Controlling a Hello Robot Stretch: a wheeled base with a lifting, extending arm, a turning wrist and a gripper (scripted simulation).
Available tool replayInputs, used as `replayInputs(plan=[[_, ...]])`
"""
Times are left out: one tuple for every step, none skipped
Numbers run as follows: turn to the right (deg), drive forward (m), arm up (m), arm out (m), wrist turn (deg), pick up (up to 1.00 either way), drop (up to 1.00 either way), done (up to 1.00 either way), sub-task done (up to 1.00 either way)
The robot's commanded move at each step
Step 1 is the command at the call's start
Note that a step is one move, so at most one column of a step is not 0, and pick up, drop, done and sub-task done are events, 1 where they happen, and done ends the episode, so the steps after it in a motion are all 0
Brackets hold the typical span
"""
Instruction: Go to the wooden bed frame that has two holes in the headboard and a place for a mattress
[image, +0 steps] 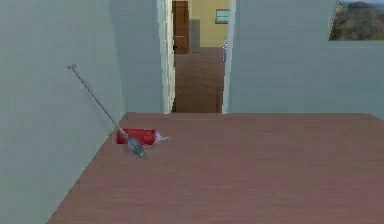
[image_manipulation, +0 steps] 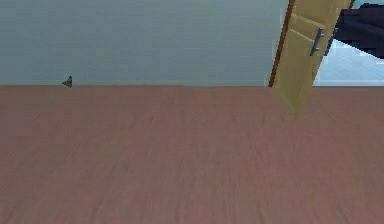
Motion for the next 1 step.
replayInputs(plan=[[0.0, 1.0, 0.0, 0.0, 0.0, 0.0, 0.0, 0.0, 0.0]])
